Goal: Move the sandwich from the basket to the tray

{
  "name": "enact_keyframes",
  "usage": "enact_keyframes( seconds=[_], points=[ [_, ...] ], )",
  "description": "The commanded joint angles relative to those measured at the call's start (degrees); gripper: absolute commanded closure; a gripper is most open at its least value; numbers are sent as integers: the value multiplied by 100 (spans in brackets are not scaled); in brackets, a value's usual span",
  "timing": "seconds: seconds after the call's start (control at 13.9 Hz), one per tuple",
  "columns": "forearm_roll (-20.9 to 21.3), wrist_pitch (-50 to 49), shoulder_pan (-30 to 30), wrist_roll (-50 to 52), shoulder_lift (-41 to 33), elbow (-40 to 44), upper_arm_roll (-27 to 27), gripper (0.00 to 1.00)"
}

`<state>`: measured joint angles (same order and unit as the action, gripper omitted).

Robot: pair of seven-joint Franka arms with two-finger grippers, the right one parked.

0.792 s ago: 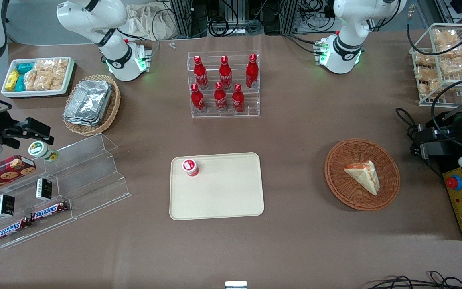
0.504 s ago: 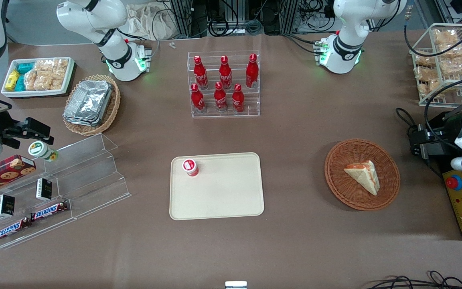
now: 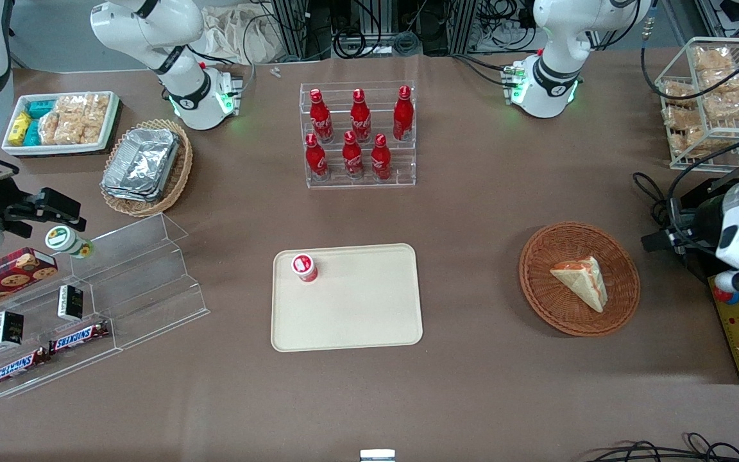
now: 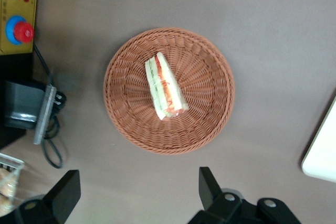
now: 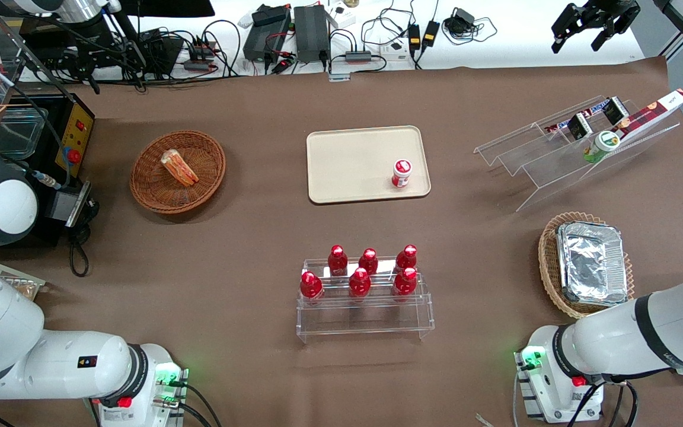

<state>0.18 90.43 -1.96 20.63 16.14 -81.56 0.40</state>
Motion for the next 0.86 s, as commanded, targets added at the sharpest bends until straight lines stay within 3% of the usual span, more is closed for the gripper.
enact_keyframes(
  seconds=[0.0, 0.22, 0.79],
  points=[
    [-35, 325, -68, 651, 3, -333, 57, 0],
    [-53, 904, -68, 1424, 47, -711, 57, 0],
    [-45, 1906, -50, 1935, 170, -1554, 83, 0]
  ],
)
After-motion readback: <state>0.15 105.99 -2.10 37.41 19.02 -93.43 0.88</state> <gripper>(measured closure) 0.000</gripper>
